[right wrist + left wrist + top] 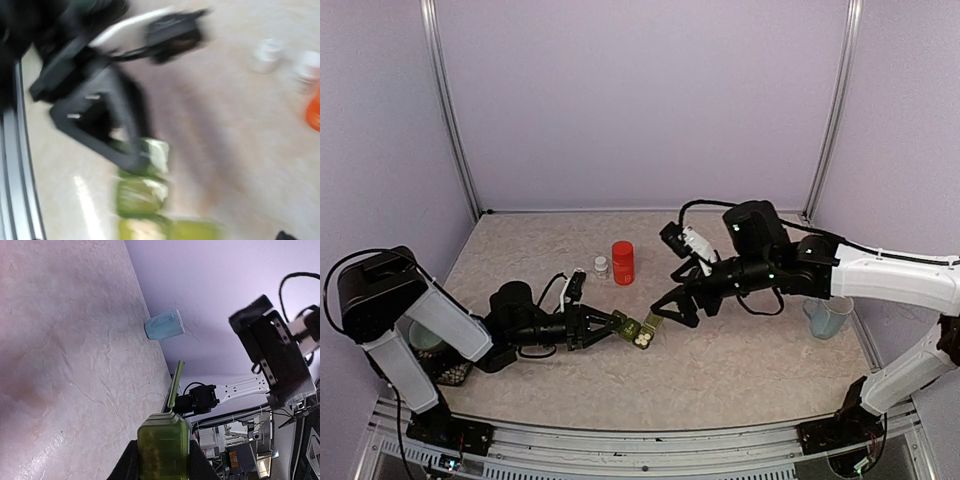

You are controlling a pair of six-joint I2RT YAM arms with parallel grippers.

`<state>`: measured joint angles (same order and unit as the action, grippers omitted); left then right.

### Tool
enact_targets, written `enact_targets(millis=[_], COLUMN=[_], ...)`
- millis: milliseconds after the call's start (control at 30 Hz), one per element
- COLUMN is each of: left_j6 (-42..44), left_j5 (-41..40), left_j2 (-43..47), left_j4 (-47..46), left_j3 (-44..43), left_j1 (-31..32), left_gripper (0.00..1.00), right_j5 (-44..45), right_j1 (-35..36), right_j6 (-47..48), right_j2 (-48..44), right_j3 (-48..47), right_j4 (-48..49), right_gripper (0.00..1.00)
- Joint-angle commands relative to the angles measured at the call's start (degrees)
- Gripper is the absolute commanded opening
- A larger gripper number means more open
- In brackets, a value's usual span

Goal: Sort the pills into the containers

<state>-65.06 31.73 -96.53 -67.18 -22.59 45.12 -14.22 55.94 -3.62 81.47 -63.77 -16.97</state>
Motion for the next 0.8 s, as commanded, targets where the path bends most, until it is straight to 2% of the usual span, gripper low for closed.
enact_targets(millis=[0, 100, 200, 533, 767], left_j6=[2.6, 3.7, 4.5, 4.2, 4.5], left_j5=[1.3, 1.8, 1.6, 1.8, 2.0], left_j2=[2.9, 4.1, 5.0, 5.7, 6.0], left_j4=[0.2, 1.9, 2.9, 2.9, 3.4], left_j3=[0.1, -0.6, -1.2, -1.9, -2.4], left_j1=[0.7, 1.5, 2.4, 3.0, 3.2], left_gripper=[0.18, 0.19, 0.19, 0.19, 0.19], right_j5=[-11.7, -10.1, -8.5, -16.5, -20.1], right_j1=[-9.8, -14.9, -17.0, -16.5, -15.5], right_j6=[-12.3, -16.5, -17.4, -18.4, -18.0], right_j2=[-7.6, -9.7, -8.7, 1.2, 3.8], right_j3=[10.8, 15.2, 17.1, 19.1, 17.9], right_j4=[11.9, 14.0, 14.6, 21.0, 23.2], right_gripper=[1.00, 0.95, 0.94, 0.93, 0.92])
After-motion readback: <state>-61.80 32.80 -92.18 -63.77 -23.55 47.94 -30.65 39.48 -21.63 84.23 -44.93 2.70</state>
